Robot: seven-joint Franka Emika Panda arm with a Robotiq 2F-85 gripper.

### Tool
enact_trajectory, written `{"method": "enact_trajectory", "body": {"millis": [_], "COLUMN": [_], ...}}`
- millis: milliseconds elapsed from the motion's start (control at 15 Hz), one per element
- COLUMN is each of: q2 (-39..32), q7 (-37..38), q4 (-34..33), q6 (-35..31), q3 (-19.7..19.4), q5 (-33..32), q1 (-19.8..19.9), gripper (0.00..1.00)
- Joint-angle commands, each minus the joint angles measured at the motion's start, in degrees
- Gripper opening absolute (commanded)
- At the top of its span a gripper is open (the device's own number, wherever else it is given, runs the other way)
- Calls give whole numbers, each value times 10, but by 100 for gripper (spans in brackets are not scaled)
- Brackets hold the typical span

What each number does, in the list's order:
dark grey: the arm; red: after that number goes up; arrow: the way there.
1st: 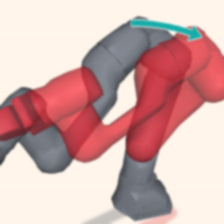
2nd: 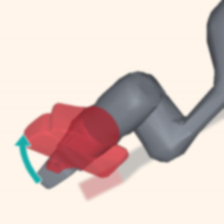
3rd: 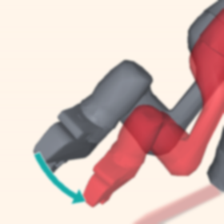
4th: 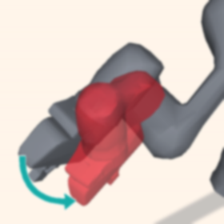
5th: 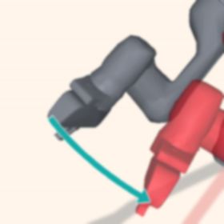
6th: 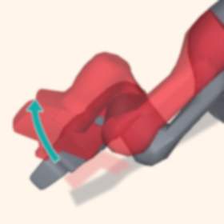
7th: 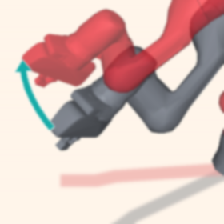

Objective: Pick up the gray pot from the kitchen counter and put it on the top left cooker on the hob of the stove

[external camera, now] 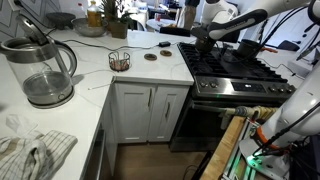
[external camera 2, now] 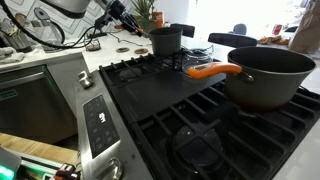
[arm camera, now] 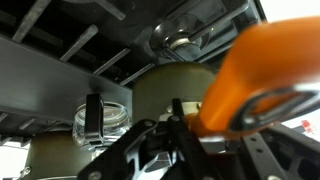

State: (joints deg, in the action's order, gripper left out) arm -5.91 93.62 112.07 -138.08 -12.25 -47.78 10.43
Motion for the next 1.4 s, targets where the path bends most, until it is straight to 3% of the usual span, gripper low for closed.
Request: {"method": "enact_trajectory", "body": {"millis": [0,1333], "q2": [-16,-68], "q7": [24,16], "q4": [-25,-56], "q6": [5,5], "q3": [-6,-10], "q5": [-26,-30], "q1": [-4,-21], "gripper": [8,8]}}
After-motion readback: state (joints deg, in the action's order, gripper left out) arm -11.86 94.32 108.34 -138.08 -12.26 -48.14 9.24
